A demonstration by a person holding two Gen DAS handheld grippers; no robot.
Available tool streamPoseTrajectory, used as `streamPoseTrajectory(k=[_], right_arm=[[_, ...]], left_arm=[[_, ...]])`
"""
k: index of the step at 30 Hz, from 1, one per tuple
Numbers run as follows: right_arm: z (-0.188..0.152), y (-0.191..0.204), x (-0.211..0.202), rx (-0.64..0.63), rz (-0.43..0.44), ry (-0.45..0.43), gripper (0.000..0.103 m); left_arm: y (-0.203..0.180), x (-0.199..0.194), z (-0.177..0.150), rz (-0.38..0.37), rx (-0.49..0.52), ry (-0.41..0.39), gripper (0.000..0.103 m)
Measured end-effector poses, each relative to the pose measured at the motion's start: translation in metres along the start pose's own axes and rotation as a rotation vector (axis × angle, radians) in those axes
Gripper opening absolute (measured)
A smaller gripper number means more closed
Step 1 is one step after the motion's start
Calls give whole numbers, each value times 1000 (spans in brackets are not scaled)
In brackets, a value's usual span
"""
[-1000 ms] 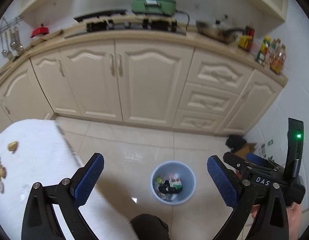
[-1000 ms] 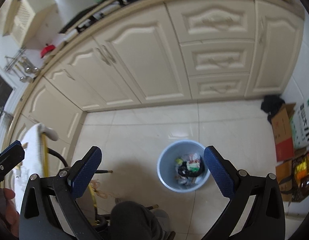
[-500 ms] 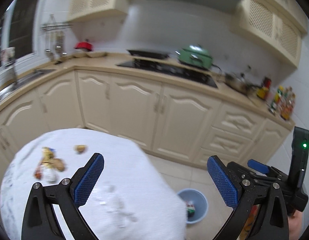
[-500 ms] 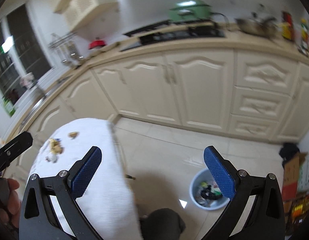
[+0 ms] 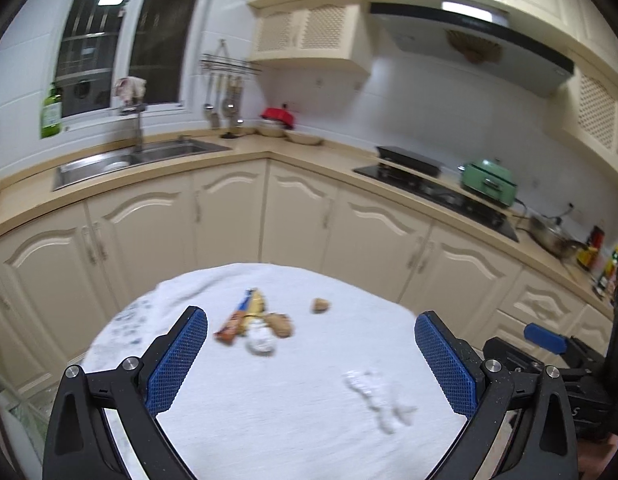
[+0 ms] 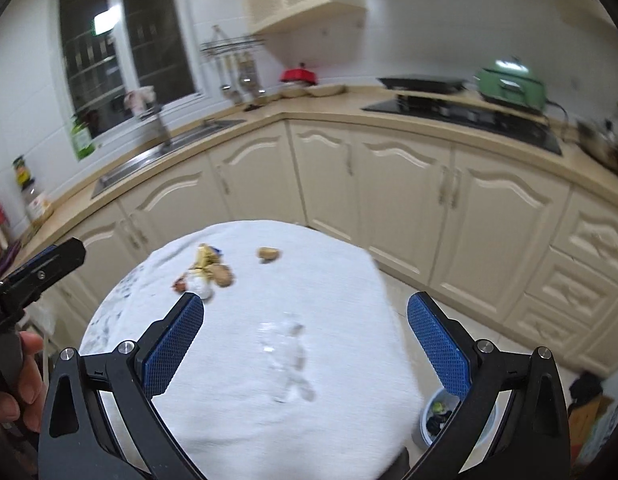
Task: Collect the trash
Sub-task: 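Return both tools from the bin to the table, then grasp the clear plastic bag with the right tool while the left tool grasps the white tissue bundle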
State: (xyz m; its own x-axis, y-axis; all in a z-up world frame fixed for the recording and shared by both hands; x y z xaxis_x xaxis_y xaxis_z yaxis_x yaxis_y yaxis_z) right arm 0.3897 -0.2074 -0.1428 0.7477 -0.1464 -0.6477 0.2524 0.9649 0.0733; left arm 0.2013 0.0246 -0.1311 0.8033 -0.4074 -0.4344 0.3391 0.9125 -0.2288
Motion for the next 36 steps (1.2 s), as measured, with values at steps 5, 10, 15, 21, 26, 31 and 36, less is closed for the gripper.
streamPoseTrajectory(k=[5, 10, 15, 21, 26, 31, 36], right_arm=[[-3, 47, 1, -60, 45, 1, 103], [-10, 77, 7, -95, 79, 14, 103], [-22, 88, 24, -108, 90, 53, 103], [-53, 72, 62, -105, 61, 149, 103], [-82, 48, 100, -84, 30, 249, 103], [-96, 40, 127, -95, 33, 297, 94], [-111, 34, 152, -129, 22, 348, 65]], left_arm=[[23, -30, -13, 52, -30, -4, 102], [33, -36, -13, 96, -46, 5, 102], [41, -29, -16, 134, -54, 46, 102], [46, 7, -5, 140, -72, 118, 102], [46, 37, -7, 122, -61, 184, 102], [44, 75, -5, 112, -47, 231, 102], [44, 114, 0, 125, -44, 264, 102]])
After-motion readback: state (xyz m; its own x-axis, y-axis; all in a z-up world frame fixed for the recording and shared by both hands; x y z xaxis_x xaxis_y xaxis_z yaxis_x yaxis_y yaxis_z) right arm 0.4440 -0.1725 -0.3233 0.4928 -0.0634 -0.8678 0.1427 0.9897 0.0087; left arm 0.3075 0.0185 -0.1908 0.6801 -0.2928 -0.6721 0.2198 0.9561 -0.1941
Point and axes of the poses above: each gripper's, at about its wrist camera, not at the fingertips, and x roughly the way its jaws point, y to its left, z to its top, the point moved 10 cm from there along x, roughly the way its jaws point, and after that the axes turned 7 degrees about -z, right-handed, at the moved point
